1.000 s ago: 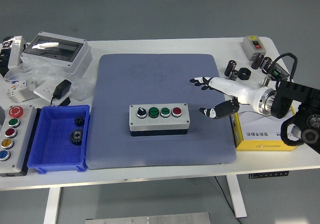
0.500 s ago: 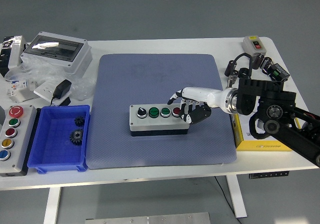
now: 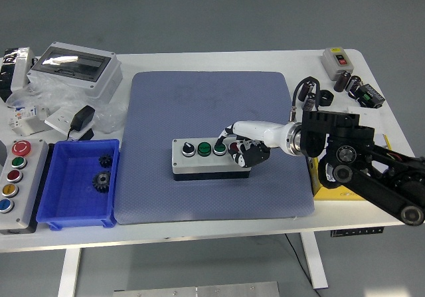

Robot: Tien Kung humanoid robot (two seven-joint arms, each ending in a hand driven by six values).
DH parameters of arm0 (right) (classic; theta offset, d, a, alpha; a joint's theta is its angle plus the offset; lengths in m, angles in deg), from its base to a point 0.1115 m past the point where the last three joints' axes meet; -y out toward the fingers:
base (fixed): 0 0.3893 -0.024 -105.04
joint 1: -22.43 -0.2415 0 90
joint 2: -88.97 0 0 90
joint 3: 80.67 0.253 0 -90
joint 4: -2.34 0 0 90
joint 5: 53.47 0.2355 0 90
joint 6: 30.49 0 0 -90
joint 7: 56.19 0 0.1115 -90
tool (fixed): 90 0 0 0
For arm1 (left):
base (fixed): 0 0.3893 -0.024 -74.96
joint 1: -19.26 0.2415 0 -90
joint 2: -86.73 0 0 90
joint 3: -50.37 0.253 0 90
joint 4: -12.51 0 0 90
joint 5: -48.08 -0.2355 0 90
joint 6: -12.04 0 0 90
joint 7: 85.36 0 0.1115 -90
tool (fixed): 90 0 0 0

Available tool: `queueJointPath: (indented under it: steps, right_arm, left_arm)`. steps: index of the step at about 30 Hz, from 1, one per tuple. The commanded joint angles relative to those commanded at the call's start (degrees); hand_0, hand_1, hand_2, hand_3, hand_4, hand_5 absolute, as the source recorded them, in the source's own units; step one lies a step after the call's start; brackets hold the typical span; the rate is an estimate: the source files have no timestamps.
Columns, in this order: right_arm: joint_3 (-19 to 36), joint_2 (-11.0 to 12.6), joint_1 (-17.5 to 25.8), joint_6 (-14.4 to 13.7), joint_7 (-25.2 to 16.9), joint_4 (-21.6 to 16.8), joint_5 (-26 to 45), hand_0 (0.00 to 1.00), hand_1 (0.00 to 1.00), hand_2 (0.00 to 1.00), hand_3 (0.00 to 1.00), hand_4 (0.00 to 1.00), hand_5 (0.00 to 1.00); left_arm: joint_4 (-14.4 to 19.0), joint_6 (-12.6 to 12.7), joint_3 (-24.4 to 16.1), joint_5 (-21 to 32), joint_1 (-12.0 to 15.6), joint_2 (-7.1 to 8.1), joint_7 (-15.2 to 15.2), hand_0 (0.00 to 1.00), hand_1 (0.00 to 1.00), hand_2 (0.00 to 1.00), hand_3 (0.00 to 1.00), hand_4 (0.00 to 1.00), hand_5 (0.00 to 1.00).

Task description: Pick up the button,place it on the desk,press the button,press the button

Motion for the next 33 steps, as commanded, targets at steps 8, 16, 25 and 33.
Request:
queueJointPath:
  steps: [8, 16, 25, 33]
  right_arm:
    - [-0.43, -0.11, 0.61, -0.18, 0.07, 0.78, -0.7, 0.002, 0.098, 0.212, 0.779, 0.233, 0.035]
    - [-1.03, 0.26, 0.72, -1.56, -1.04, -0.11, -1.28, 0.002, 0.098, 0.205, 0.772, 0.236, 0.036]
    - [9.73, 0.26, 4.73, -5.09, -9.8, -3.95, 8.21, 0.002, 0.097, 0.204, 0.767, 0.237, 0.038]
    - [19.79, -8.1, 12.84, -7.11, -18.42, 5.1, 22.26, 0.002, 0.097, 0.211, 0.758, 0.237, 0.034]
  left_arm:
    - [0.0, -0.02, 0.26, 0.19, -0.09, -0.02, 0.15, 0.606, 0.6, 0.521, 0.595, 0.598, 0.207]
    - [0.0, 0.08, 0.56, 0.78, -0.12, 0.05, 0.26, 0.606, 0.6, 0.521, 0.595, 0.601, 0.206]
    - [0.0, 0.06, 0.74, 0.94, -0.07, 0.02, 0.27, 0.606, 0.6, 0.518, 0.595, 0.601, 0.205]
    - [0.0, -0.04, 1.32, 1.31, 0.0, -0.38, 0.37, 0.607, 0.6, 0.518, 0.595, 0.604, 0.211]
